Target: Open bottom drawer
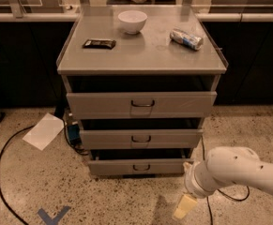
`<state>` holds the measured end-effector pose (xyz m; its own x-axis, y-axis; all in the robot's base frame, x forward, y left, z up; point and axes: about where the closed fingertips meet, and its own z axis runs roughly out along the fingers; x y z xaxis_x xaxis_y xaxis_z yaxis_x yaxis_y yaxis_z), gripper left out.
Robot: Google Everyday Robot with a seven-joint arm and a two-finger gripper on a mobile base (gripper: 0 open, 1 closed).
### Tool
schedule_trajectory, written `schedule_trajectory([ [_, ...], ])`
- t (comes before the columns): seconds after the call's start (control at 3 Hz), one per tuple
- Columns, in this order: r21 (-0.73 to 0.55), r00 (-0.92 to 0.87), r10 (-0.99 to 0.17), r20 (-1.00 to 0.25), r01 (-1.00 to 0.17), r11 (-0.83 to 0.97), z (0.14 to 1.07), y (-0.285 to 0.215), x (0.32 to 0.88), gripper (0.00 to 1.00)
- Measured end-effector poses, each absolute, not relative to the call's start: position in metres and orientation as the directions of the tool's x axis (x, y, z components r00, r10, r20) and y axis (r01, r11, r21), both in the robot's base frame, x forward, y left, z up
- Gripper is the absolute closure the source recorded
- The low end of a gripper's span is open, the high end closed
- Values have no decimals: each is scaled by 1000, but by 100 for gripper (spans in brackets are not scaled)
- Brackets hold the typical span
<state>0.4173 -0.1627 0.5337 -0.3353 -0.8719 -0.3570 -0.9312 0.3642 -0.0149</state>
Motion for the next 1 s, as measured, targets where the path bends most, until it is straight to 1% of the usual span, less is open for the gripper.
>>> schedule_trajectory([
  [0.33,-46,-363,-866,-345,-915,402,474,-167,433,0],
  [0.67,-19,-430,-799,-421,-876,481,428,-163,470,0],
  [1.0,-19,-429,-799,-421,-877,481,428,-163,470,0],
])
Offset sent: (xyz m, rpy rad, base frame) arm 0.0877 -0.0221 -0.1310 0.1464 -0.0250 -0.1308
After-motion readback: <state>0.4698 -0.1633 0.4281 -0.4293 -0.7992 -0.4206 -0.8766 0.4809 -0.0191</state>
